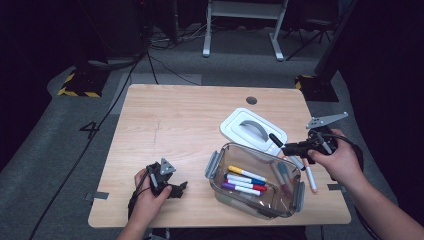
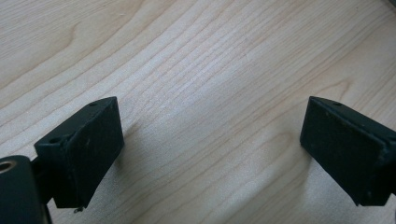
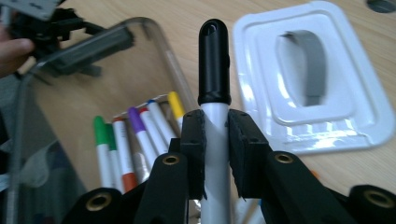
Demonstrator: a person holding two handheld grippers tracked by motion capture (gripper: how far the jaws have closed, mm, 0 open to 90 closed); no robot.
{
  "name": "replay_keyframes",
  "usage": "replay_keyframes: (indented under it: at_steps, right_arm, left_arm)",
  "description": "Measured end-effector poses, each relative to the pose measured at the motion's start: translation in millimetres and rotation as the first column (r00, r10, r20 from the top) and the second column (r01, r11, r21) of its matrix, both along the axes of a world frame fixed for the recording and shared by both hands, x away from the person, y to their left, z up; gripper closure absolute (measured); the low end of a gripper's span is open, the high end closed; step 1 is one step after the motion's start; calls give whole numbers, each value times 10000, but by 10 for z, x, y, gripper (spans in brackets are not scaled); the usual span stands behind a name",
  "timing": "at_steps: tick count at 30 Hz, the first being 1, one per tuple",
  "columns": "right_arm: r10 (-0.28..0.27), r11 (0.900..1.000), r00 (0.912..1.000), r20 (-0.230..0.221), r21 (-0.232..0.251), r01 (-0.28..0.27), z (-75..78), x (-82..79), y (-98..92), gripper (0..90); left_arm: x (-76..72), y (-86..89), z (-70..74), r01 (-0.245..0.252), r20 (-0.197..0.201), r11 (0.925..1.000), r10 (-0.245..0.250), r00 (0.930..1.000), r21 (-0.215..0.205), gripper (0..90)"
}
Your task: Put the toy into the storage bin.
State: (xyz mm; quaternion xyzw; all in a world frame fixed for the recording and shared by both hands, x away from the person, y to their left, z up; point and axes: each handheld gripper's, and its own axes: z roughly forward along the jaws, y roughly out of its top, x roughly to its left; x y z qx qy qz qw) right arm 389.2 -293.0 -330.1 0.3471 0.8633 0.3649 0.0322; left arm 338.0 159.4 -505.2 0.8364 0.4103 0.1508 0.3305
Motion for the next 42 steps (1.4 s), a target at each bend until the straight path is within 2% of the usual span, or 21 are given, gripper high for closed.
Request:
replay_keyframes:
  at_steps: [5, 10, 11, 12, 14, 17, 18, 19, 26, 27, 29, 30, 34, 35, 36, 39, 40, 42]
  right_arm:
    - [880, 9961, 9957, -297, 63, -878, 48, -110, 254, 774]
    - [1655, 9860, 9835, -732, -71, -1665, 34, -186, 499, 774]
    - [1655, 9860, 9835, -732, -71, -1665, 34, -186, 499, 774]
    - [1950, 9804, 9765, -920, -93, -1967, 7, -206, 593, 774]
    - [2227, 9738, 9685, -1118, -221, -2265, -29, -221, 679, 774]
    - [2506, 9654, 9582, -1381, -383, -2580, -103, -246, 804, 774]
    - [2506, 9654, 9582, -1381, -383, -2580, -103, -246, 804, 774]
    - [2674, 9593, 9506, -1578, -488, -2780, -156, -259, 876, 774]
    - [3190, 9352, 9203, -2263, -821, -3444, -370, -297, 1088, 774]
    - [3190, 9352, 9203, -2263, -821, -3444, -370, -297, 1088, 774]
    - [3256, 9295, 9134, -2443, -942, -3565, -420, -307, 1139, 774]
    - [3365, 9233, 9062, -2559, -994, -3709, -471, -309, 1187, 774]
    - [3506, 9116, 8935, -2806, -1163, -3943, -570, -294, 1263, 774]
    - [3506, 9116, 8935, -2806, -1163, -3943, -570, -294, 1263, 774]
    - [3504, 9083, 8878, -2983, -1231, -3998, -625, -281, 1290, 774]
    - [3505, 9038, 8783, -3251, -1287, -4083, -708, -267, 1319, 774]
    - [3505, 9038, 8783, -3251, -1287, -4083, -708, -267, 1319, 774]
    - [3486, 9003, 8695, -3500, -1330, -4145, -777, -259, 1339, 774]
  left_arm:
    - [0, 0, 0, 3, -2, 10000, -3, 10000, 2, 66]
    - [0, 0, 0, 3, -2, 10000, -3, 10000, 3, 66]
    - [0, 0, 0, 3, -2, 10000, -3, 10000, 3, 66]
    - [0, 0, 0, 3, -2, 10000, -3, 10000, 5, 66]
    - [0, 0, 0, 3, -4, 10000, -3, 10000, 2, 66]
    - [0, 0, 0, 4, -3, 10000, -4, 10000, 3, 66]
    - [0, 0, 0, 4, -3, 10000, -4, 10000, 3, 66]
    - [0, 0, 0, 3, -3, 10000, -3, 10000, 2, 66]
    - [0, 0, 0, 4, -4, 10000, -4, 10000, 3, 66]
    - [0, 0, 0, 4, -4, 10000, -4, 10000, 3, 66]
    - [0, 1, 0, 5, -3, 10000, -5, 10000, 6, 66]
    - [0, 0, 0, 1, -4, 10000, -1, 10000, 3, 66]
    - [0, 0, 0, 4, -4, 10000, -4, 10000, 3, 66]
    - [0, 0, 0, 4, -4, 10000, -4, 10000, 3, 66]
    - [0, 0, 0, 5, -4, 10000, -5, 10000, 4, 66]
    - [0, 1, 1, 8, -9, 10000, -8, 10000, 3, 66]
    - [0, 1, 1, 8, -9, 10000, -8, 10000, 3, 66]
    - [0, 1, 0, 6, -4, 10000, -6, 10000, 4, 66]
